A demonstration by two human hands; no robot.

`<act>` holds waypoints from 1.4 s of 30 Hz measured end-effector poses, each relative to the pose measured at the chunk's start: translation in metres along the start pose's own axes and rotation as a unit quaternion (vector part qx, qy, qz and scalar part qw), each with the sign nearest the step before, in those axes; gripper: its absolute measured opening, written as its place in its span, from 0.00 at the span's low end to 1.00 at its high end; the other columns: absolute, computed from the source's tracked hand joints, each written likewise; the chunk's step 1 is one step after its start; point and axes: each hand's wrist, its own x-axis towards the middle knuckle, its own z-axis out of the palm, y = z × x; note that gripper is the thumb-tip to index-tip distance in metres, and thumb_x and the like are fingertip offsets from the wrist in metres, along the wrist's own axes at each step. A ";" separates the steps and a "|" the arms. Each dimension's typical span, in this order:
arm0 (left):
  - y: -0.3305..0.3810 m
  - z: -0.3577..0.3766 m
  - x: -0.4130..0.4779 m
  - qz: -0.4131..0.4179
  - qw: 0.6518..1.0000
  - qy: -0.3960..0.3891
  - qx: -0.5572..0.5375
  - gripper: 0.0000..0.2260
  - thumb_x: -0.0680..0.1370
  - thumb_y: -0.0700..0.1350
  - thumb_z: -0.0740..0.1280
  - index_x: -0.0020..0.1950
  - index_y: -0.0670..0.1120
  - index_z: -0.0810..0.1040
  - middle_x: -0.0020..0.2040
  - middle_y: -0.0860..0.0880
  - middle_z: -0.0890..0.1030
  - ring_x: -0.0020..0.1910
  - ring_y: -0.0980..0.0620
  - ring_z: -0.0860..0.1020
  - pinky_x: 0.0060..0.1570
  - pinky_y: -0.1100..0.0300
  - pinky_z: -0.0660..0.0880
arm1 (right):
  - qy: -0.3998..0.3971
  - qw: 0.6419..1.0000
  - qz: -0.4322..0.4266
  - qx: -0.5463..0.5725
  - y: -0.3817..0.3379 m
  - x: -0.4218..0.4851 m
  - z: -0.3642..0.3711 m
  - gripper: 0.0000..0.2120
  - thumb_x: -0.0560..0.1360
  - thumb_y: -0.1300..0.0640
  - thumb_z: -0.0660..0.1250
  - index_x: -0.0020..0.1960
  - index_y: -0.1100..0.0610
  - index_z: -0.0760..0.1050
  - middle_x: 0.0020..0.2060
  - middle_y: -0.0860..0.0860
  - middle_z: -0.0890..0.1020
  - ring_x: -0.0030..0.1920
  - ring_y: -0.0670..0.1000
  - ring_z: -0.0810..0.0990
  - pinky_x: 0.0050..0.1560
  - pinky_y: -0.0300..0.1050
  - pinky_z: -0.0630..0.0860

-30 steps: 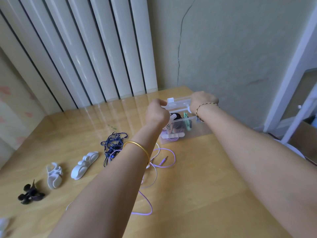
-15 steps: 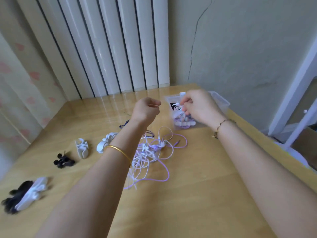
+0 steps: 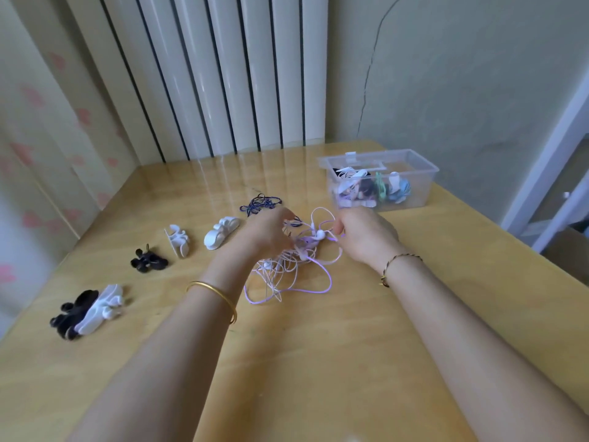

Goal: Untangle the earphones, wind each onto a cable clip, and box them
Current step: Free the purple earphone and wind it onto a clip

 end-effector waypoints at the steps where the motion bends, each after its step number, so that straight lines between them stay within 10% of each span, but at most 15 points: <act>1: -0.001 0.001 0.000 -0.020 1.000 0.011 0.005 0.26 0.74 0.48 0.70 0.71 0.49 0.68 0.66 0.43 0.72 0.64 0.42 0.71 0.62 0.52 0.69 | 0.019 0.999 -0.021 0.018 -0.002 0.000 0.001 0.11 0.76 0.63 0.61 0.55 0.54 0.78 0.54 0.53 0.79 0.55 0.57 0.77 0.48 0.46 0.75; 9: -0.023 -0.013 -0.002 -0.091 0.989 0.115 -0.017 0.15 0.76 0.37 0.61 0.61 0.42 0.77 0.58 0.41 0.79 0.56 0.40 0.77 0.54 0.53 0.74 | 0.030 0.982 -0.092 0.163 -0.036 0.020 0.011 0.15 0.76 0.65 0.60 0.60 0.55 0.75 0.52 0.53 0.80 0.50 0.54 0.78 0.53 0.51 0.77; 16: -0.037 -0.014 -0.002 -0.151 0.988 0.011 -0.018 0.15 0.77 0.46 0.66 0.32 0.43 0.69 0.33 0.47 0.71 0.34 0.48 0.70 0.32 0.60 0.64 | 0.002 0.974 -0.078 0.212 -0.055 0.023 0.019 0.06 0.76 0.52 0.65 0.49 0.55 0.72 0.41 0.51 0.79 0.41 0.55 0.79 0.45 0.50 0.77; 21: -0.039 -0.008 -0.002 -0.146 0.984 0.013 -0.105 0.09 0.73 0.45 0.70 0.34 0.46 0.76 0.39 0.45 0.75 0.40 0.48 0.71 0.40 0.61 0.67 | -0.036 0.972 -0.085 0.216 -0.051 0.020 0.024 0.13 0.73 0.65 0.64 0.56 0.56 0.73 0.41 0.50 0.76 0.43 0.55 0.79 0.42 0.46 0.75; 29: -0.018 -0.030 -0.011 -0.056 0.942 0.090 -0.318 0.10 0.78 0.41 0.67 0.37 0.46 0.73 0.30 0.49 0.72 0.25 0.55 0.68 0.21 0.69 0.62 | 0.048 0.983 -0.034 0.171 -0.035 0.018 0.006 0.14 0.72 0.65 0.63 0.55 0.52 0.74 0.49 0.51 0.73 0.46 0.55 0.76 0.44 0.46 0.73; 36: -0.002 -0.041 -0.011 -0.003 0.881 0.065 -0.468 0.04 0.77 0.38 0.68 0.43 0.45 0.78 0.37 0.49 0.80 0.35 0.55 0.76 0.40 0.62 0.73 | 0.057 0.976 -0.090 0.191 -0.039 0.015 -0.005 0.19 0.70 0.51 0.73 0.60 0.50 0.75 0.58 0.50 0.73 0.61 0.53 0.72 0.60 0.52 0.72; 42: 0.002 -0.046 -0.009 0.051 0.870 0.123 -0.475 0.09 0.77 0.32 0.65 0.49 0.47 0.77 0.39 0.50 0.74 0.36 0.55 0.74 0.39 0.67 0.76 | 0.054 0.971 -0.036 0.231 -0.029 0.017 -0.004 0.16 0.72 0.64 0.67 0.58 0.53 0.74 0.52 0.51 0.77 0.50 0.51 0.76 0.49 0.44 0.74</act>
